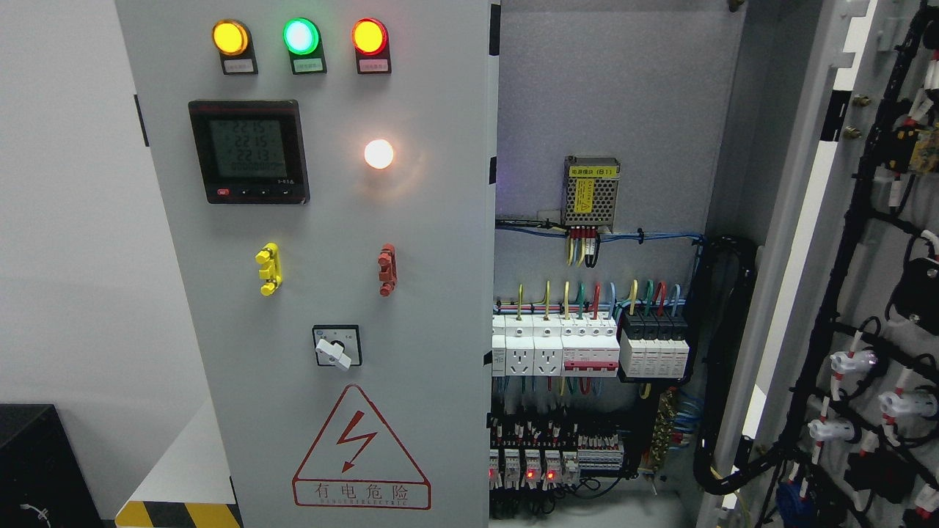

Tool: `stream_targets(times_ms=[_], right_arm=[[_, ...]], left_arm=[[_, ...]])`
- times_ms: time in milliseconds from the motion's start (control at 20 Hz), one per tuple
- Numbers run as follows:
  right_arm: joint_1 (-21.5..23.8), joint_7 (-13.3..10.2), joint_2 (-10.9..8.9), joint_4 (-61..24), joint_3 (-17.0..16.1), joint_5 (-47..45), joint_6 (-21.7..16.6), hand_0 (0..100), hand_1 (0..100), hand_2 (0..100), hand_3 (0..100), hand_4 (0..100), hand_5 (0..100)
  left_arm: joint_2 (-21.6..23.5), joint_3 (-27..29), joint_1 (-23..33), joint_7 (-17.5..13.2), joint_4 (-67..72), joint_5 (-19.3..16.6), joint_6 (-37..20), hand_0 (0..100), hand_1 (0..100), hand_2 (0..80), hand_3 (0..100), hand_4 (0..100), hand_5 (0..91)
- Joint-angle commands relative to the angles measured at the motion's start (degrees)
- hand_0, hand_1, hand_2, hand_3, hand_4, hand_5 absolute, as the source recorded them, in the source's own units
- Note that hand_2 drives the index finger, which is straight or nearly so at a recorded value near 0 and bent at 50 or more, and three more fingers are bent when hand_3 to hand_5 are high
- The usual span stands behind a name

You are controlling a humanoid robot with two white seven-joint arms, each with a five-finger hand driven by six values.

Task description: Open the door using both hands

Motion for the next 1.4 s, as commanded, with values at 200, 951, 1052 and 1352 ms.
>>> stream_targets(times_ms=[200,951,1052,1352], right_arm=[[0.00,0.16,-0.06,-1.40,-0.45,-0.09,-0.11,0,0,0,0,0,0],[14.31,0.16,-0.85,-64.35,5.07,-0.18,-2.83,0,0,0,0,0,0],[17.83,0.07,-0.85,-77.02,7.01,-0.18,-2.83,0,0,0,0,0,0],[23.72,0.07,-3.48,-103.41,17.01,-0.18,-2.83,0,0,0,0,0,0]], left_arm=[[-13.80,39.65,0.76,5.00,23.43,-22.50,2.83,0,0,0.0,0,0,0.0],[-14.32,37.11,1.11,5.09,16.05,-21.88,2.30,0,0,0.0,0,0,0.0],[-14.50,36.15,0.85,5.00,16.13,-21.80,2.30,0,0,0.0,0,0,0.0],[-14.68,29.82,0.41,5.00,16.66,-15.66,2.30,0,0,0.0,0,0,0.0]])
